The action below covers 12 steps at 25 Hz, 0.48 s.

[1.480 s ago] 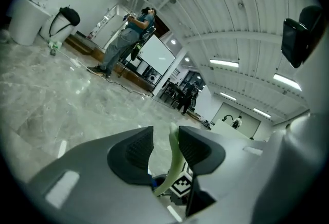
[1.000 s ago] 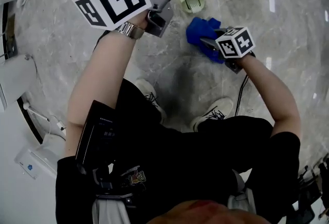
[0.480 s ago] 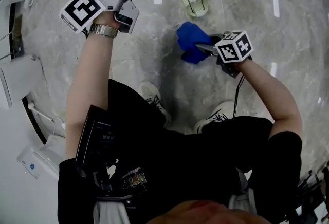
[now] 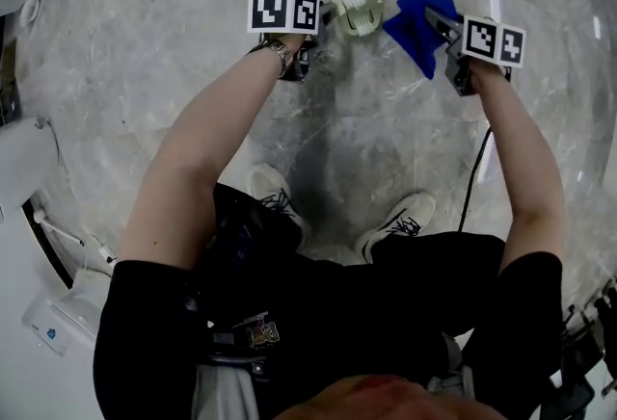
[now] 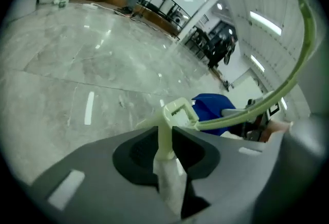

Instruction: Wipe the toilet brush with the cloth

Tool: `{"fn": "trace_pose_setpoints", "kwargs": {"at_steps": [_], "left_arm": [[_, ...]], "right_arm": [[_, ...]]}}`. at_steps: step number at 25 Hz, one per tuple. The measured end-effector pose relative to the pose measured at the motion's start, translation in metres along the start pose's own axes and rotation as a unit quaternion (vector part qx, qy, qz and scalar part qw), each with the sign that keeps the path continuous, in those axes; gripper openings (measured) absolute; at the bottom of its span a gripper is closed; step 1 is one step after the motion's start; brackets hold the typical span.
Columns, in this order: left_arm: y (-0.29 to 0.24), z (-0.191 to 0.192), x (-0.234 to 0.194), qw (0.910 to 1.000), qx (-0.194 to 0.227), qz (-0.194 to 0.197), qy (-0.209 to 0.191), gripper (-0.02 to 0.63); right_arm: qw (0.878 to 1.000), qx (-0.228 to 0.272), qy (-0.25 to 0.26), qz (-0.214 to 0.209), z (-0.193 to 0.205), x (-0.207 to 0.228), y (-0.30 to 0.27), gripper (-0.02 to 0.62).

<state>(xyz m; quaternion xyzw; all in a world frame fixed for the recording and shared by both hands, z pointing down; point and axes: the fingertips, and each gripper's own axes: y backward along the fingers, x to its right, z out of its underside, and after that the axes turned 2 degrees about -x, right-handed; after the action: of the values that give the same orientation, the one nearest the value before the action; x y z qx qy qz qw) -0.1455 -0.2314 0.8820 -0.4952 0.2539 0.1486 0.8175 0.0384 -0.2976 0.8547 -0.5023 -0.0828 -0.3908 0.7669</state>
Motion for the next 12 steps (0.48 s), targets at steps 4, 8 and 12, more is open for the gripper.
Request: {"fn": "trace_pose_setpoints", "kwargs": {"at_steps": [4, 8, 12], "left_arm": [[-0.015, -0.015, 0.007, 0.9990, 0.018, 0.039, 0.014, 0.066], [-0.016, -0.018, 0.005, 0.9985, 0.019, 0.052, -0.002, 0.118], [-0.018, -0.020, 0.006, 0.9982, 0.025, 0.053, -0.010, 0.118]], "right_arm": [[0.998, 0.030, 0.046, -0.013, -0.057, -0.027, -0.044, 0.101], [0.982, 0.001, 0.180, -0.060, -0.088, -0.079, -0.070, 0.101], [0.965, -0.036, 0.223, -0.135, -0.101, -0.132, -0.090, 0.101]]}}
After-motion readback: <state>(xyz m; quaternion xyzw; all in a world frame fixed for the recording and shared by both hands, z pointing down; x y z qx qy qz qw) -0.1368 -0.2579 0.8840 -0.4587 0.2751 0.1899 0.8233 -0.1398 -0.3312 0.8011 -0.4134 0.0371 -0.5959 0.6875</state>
